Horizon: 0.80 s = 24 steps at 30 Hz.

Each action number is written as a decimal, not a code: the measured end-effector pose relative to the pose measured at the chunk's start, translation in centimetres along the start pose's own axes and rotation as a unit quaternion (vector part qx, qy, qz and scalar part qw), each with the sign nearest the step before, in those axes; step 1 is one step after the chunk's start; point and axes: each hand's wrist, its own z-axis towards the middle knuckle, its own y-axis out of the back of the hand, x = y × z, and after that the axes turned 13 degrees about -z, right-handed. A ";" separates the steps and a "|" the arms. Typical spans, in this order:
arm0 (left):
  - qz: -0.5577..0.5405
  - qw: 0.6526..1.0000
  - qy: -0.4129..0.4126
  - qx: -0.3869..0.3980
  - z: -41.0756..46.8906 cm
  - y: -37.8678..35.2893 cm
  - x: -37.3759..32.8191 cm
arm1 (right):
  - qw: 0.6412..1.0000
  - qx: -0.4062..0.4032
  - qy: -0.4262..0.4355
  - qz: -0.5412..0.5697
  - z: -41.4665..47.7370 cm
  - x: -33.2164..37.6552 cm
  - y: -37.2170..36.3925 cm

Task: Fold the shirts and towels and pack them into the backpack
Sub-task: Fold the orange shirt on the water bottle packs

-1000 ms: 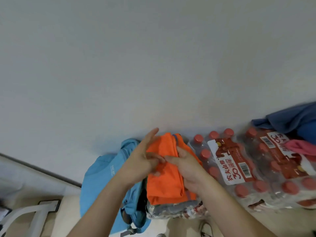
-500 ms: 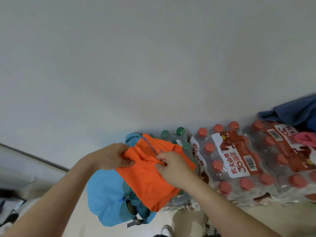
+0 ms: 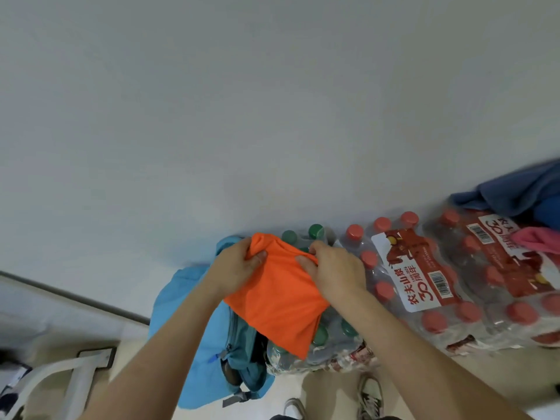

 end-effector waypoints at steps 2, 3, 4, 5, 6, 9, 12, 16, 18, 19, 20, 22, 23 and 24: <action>-0.002 1.000 -0.003 -0.027 -0.2 -0.3 0.5 | 1.000 -0.002 -0.001 -0.010 0.8 -0.3 -0.2; -0.002 0.999 -0.004 -0.038 -0.2 -0.5 0.8 | 1.000 -0.005 -0.001 -0.016 1.1 -0.3 -0.4; 0.008 0.999 -0.001 -0.043 -0.2 -0.7 0.8 | 1.000 -0.009 -0.001 -0.024 1.3 -0.4 -0.5; 0.023 0.998 0.002 -0.052 -0.2 -0.9 1.0 | 0.999 -0.014 0.001 -0.033 1.5 -0.4 -0.7; 0.037 0.997 0.007 -0.065 -0.3 -1.1 1.0 | 0.999 -0.017 0.003 -0.043 1.5 -0.4 -1.0; 0.090 0.982 -0.088 -0.143 -1.7 -1.2 0.5 | 0.997 -0.020 0.004 -0.070 1.2 -0.4 -2.0; 0.117 0.945 -0.302 -0.048 -4.9 -2.1 0.1 | 0.994 -0.058 0.003 -0.092 1.2 -0.5 -2.8; 0.236 0.915 -0.321 0.061 -9.5 -5.8 1.6 | 0.983 -0.165 0.054 -0.064 1.1 -0.4 -3.5; 0.259 0.911 -0.318 0.045 -10.2 -7.1 2.1 | 0.972 -0.200 0.122 -0.022 1.3 -0.5 -3.4; 0.255 0.911 -0.323 0.027 -10.3 -7.4 2.2 | 0.965 -0.206 0.161 -0.013 1.2 -0.5 -3.0; 0.254 0.911 -0.326 0.011 -10.3 -7.6 2.2 | 0.957 -0.210 0.200 -0.010 1.1 -0.5 -2.4; 0.263 0.909 -0.323 -0.010 -10.3 -8.1 2.3 | 0.942 -0.197 0.270 -0.020 0.1 -0.9 -1.2; 0.266 0.908 -0.322 -0.017 -10.4 -8.3 2.3 | 0.937 -0.172 0.303 -0.034 -0.4 -1.2 -0.8; 0.268 0.908 -0.321 -0.022 -10.5 -8.5 2.3 | 0.933 -0.129 0.332 -0.048 -0.9 -1.7 -0.7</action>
